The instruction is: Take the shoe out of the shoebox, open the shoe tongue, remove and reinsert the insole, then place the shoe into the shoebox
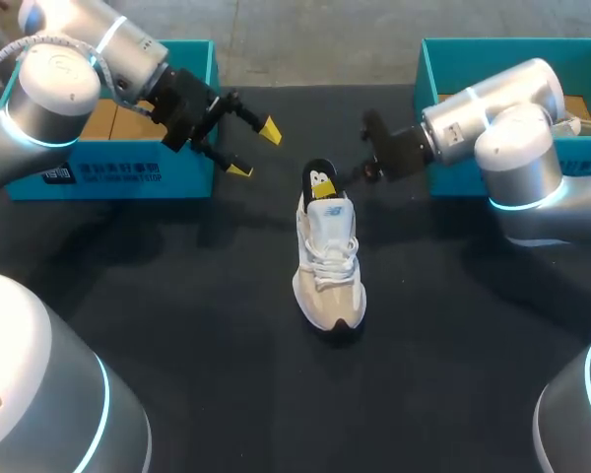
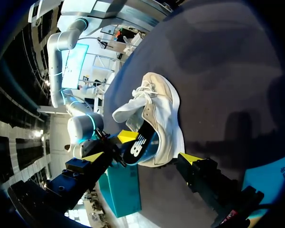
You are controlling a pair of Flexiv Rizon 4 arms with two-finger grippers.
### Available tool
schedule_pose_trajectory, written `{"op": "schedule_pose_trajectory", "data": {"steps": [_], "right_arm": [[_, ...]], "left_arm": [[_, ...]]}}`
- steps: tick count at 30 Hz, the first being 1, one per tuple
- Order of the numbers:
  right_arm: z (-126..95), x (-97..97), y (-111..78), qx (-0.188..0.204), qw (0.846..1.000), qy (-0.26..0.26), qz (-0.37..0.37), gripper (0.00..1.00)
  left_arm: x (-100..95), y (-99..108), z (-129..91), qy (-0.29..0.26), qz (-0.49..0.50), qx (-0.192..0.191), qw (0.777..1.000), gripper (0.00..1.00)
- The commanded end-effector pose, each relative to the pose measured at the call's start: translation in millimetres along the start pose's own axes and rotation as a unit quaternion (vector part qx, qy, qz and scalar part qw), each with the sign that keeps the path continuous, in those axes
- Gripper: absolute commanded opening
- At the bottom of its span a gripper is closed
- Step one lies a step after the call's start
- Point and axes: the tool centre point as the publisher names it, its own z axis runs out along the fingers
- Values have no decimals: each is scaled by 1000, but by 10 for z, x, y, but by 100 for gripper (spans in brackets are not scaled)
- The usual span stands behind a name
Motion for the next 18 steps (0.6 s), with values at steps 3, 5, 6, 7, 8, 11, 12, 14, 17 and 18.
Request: {"op": "schedule_pose_trajectory", "data": {"steps": [3,5,6,7,8,11,12,14,17,18], "right_arm": [[73,-54,44,15,1000,8,0,0],[93,-41,6,21,1000,9,3,0],[101,-34,-19,23,1000,9,5,0],[113,-23,-51,23,1000,11,9,0],[123,-13,-83,24,1000,12,13,0],[166,24,-192,27,999,18,25,0],[170,29,-204,28,999,18,26,0],[185,61,-278,28,999,19,34,0],[196,91,-331,27,999,19,40,0],[199,95,-339,27,999,19,41,0]], "left_arm": [[-2,-11,2,1,0,-2,1000,100],[-2,-11,2,1,0,-2,1000,100],[-2,-11,2,1,0,-2,1000,100],[-2,-11,2,1,0,-2,1000,100],[-2,-11,2,1,0,-2,1000,100],[-2,-11,2,1,0,-2,1000,100],[-2,-11,2,1,0,-2,1000,100],[-2,-11,2,1,0,-2,1000,100],[-2,-11,2,1,0,-2,1000,100],[-2,-11,2,1,0,-2,1000,100]]}}
